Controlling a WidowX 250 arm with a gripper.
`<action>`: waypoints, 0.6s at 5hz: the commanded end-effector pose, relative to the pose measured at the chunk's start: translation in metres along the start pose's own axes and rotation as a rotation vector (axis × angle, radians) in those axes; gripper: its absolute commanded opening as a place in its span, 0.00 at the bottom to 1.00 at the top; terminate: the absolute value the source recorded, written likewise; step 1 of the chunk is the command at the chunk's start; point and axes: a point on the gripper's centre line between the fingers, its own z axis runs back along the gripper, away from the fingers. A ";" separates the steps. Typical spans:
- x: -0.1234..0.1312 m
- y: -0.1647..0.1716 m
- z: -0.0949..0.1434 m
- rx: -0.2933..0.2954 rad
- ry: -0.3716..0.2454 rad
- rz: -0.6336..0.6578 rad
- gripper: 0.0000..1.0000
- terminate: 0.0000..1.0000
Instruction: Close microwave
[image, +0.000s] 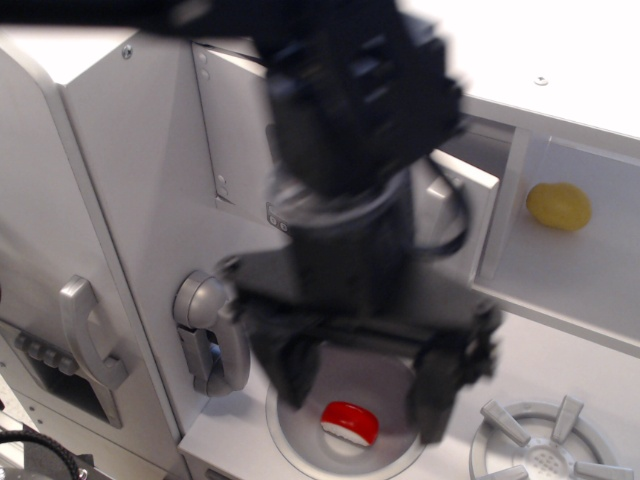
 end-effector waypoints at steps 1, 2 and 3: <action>0.035 0.054 -0.017 0.177 -0.060 0.104 1.00 0.00; 0.064 0.065 -0.020 0.194 -0.104 0.186 1.00 0.00; 0.089 0.072 -0.021 0.196 -0.144 0.238 1.00 0.00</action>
